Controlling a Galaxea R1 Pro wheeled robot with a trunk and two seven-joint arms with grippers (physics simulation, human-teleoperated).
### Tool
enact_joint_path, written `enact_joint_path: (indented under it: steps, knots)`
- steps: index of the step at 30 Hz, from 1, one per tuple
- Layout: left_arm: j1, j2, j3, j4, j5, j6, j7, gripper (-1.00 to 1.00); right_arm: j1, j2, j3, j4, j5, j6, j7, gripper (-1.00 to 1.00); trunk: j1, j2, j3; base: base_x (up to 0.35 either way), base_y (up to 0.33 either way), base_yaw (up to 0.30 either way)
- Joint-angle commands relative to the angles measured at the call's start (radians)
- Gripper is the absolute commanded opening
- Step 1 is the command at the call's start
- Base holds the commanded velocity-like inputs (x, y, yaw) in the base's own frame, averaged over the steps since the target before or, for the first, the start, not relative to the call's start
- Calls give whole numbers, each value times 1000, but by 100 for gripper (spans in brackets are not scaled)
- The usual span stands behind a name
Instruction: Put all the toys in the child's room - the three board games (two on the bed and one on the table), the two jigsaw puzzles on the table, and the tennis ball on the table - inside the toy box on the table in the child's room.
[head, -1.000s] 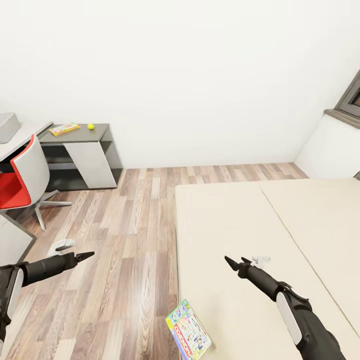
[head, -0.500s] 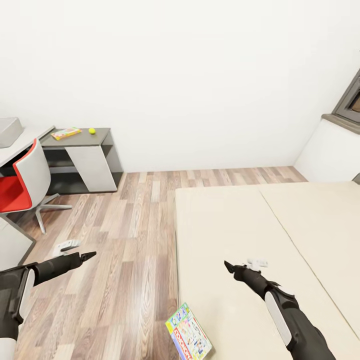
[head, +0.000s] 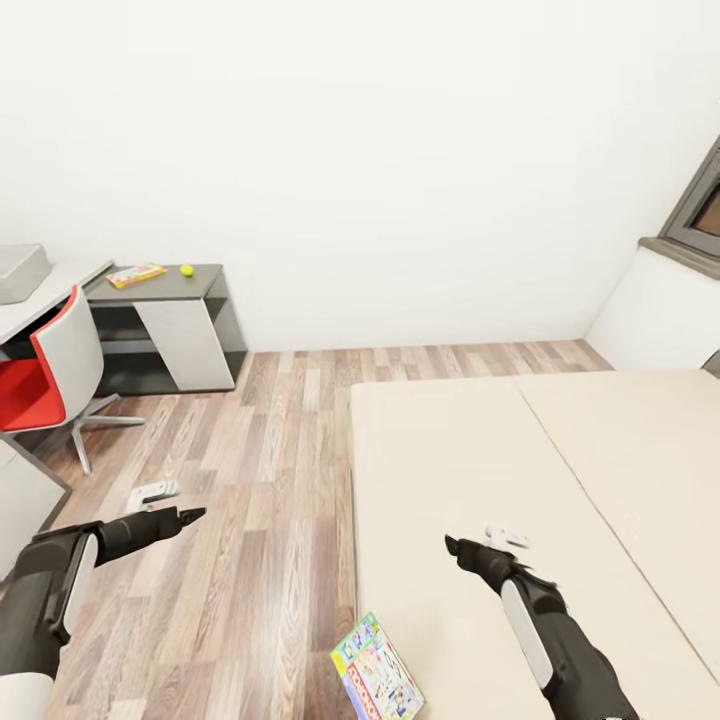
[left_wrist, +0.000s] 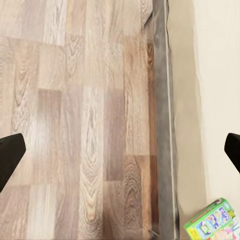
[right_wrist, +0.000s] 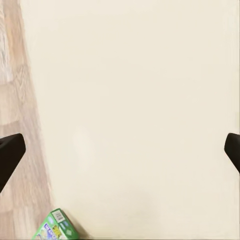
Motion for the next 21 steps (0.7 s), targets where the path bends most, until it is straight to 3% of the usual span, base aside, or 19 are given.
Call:
enact_joint_path:
  steps: [1,8,13,21]
  knots:
    - [-1,-1,-4,-1,-6,5,-2,100,-2,7,3,-1,-11,13,-38,100,1,-2,0,0,0,0]
    - [-1,-2,-28,-1,-4,6,24,100,-10,39,21,2,-16,49,-238,100,1,-2,11,0,0,0]
    - [-1,-7,-33,0,-4,6,28,100,-14,49,26,2,-15,72,-281,100,1,-2,20,0,0,0]
    - [-4,-42,-43,3,-4,8,53,100,-32,92,53,0,-13,103,-306,100,1,-2,33,0,0,0]
